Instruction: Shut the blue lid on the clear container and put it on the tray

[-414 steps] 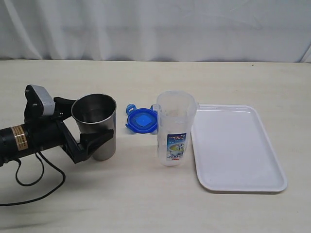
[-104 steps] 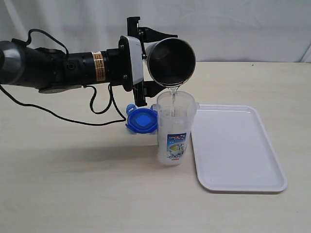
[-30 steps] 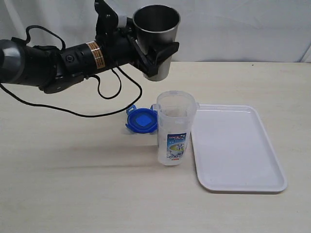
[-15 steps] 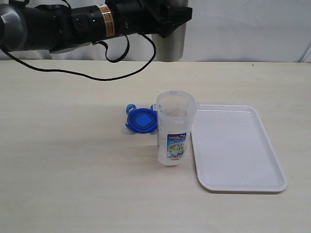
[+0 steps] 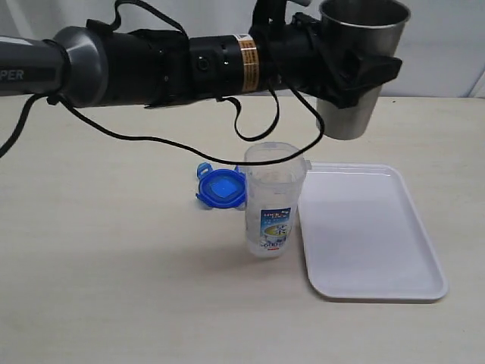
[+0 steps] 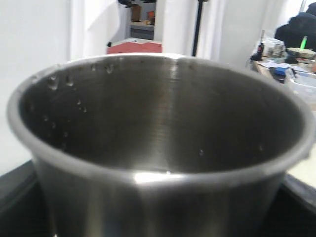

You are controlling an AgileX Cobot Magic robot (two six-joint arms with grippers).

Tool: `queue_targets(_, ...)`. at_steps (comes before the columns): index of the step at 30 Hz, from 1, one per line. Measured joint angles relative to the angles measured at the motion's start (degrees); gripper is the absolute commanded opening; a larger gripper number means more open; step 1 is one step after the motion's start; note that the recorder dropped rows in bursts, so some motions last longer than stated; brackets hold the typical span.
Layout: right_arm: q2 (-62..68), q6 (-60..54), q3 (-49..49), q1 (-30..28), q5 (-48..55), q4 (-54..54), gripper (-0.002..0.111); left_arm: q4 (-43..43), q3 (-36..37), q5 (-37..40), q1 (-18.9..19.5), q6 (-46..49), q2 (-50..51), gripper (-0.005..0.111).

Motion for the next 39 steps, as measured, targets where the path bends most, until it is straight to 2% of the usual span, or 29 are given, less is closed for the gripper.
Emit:
queue_targets(6, 0.0, 0.0, 0.0, 0.0, 0.0, 0.0, 0.004, 0.25, -0.09, 0.1, -4.16, 0.46, 0.76, 0.0)
queue_targets(11, 0.0, 0.0, 0.0, 0.0, 0.0, 0.0, 0.004, -1.43, -0.09, -0.23, -6.89, 4.41, 3.43, 0.0)
queue_targets(20, 0.0, 0.0, 0.0, 0.0, 0.0, 0.0, 0.004, -12.28, -0.13, -5.99, -9.28, 14.21, 9.69, 0.0)
queue_targets(34, 0.0, 0.0, 0.0, 0.0, 0.0, 0.0, 0.004, -16.54, -0.13, -6.23, -12.78, 24.07, 16.1, 0.0)
queue_targets(39, 0.0, 0.0, 0.0, 0.0, 0.0, 0.0, 0.004, -20.8, -0.13, -6.23, -14.19, 28.85, 17.22, 0.0)
